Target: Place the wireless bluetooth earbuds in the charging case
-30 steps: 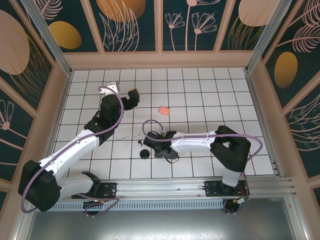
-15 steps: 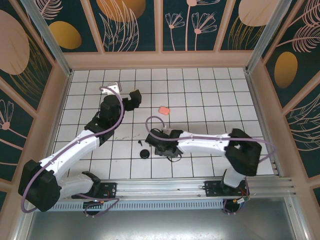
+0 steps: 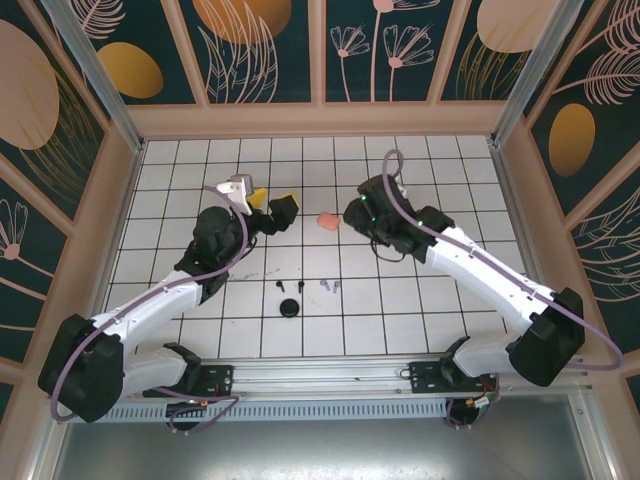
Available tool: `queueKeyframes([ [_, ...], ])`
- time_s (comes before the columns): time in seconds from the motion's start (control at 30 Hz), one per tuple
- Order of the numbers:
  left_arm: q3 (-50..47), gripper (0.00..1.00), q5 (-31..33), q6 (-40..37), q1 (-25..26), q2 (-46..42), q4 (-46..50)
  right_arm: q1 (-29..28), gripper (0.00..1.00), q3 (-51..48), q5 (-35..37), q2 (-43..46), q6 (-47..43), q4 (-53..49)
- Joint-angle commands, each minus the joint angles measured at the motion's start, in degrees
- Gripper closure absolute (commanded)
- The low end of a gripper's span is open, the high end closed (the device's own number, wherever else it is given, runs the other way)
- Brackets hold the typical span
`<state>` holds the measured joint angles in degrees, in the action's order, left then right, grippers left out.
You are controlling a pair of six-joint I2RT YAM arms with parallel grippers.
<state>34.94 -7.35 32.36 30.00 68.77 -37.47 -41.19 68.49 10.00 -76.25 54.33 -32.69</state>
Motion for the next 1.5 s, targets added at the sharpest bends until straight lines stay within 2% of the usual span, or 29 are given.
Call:
queueKeyframes([
  [0.0, -2.9, 0.01, -11.8, 6.9, -0.8, 3.3, -16.2, 3.2, 0.63, 3.6, -4.9, -1.6, -0.6, 5.3],
  [0.13, -3.6, 0.01, -18.7, 12.6, -0.9, 8.8, -26.0, 5.1, 0.63, 5.6, -8.3, -3.9, 2.6, 9.1],
  [0.27, -2.8, 0.02, -20.8, 16.0, -0.9, 13.2, -30.5, 5.6, 0.64, 6.9, -9.6, -6.0, 5.8, 11.9],
  [0.53, -0.4, 0.09, -20.9, 16.4, -0.2, 18.4, -32.0, 5.7, 0.64, 8.1, -12.8, -9.1, 10.4, 15.6],
  [1.1, 7.3, 0.34, -18.6, 14.1, 3.0, 28.3, -32.4, 4.1, 0.65, 9.6, -14.6, -12.7, 12.6, 17.6],
  [1.47, 9.3, 0.39, -16.4, 14.3, 3.6, 31.5, -33.8, 3.1, 0.65, 9.9, -14.8, -13.7, 12.6, 18.0],
])
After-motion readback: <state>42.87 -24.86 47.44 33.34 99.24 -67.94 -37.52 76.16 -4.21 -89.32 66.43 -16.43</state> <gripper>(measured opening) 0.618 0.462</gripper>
